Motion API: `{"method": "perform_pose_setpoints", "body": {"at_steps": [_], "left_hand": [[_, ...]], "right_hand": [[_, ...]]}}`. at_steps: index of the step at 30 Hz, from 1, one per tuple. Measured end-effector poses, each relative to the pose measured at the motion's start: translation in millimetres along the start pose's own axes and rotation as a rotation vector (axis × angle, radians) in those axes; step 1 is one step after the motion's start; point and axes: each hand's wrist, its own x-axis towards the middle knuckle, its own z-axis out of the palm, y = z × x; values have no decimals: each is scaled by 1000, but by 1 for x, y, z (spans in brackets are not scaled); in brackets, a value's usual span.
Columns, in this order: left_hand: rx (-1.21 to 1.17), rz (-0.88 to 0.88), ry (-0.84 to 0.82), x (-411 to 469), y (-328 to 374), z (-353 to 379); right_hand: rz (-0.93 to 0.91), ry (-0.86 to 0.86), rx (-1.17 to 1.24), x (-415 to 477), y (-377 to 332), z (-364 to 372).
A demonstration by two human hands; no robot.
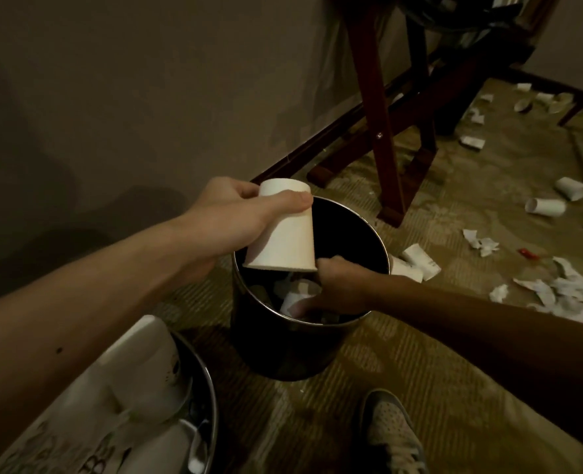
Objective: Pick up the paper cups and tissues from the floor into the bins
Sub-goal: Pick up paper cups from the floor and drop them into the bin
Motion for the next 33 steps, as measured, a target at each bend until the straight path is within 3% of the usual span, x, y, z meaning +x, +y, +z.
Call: {"method": "perform_pose_setpoints", "body": {"at_steps": [3,8,10,14,18,22,26,29,33], "left_hand": [[53,52,24,-2,-2,4],[45,85,88,0,-13,-2],[55,94,105,3,-15,-4],[297,167,91,13,-14,0],[777,176,-71,31,-5,8],[1162,113,-313,57,-17,25],[1232,105,-450,84,-44,37],[1160,83,-493,96,-59,41],[1129,81,-560,92,-63,48]], "right_hand": [[-88,-42,153,0,-4,4],[-27,-123,636,-8,4,-17],[-71,-232,882,-16,13,-34],[-57,-235,1148,-21,24,-56],[115,-77,782,-14,27,-62],[148,20,434,1,24,-49],[120,12,265,23,29,-19],[154,-19,312,37,42,-12],[79,-33,-159,37,40,-5]]}}
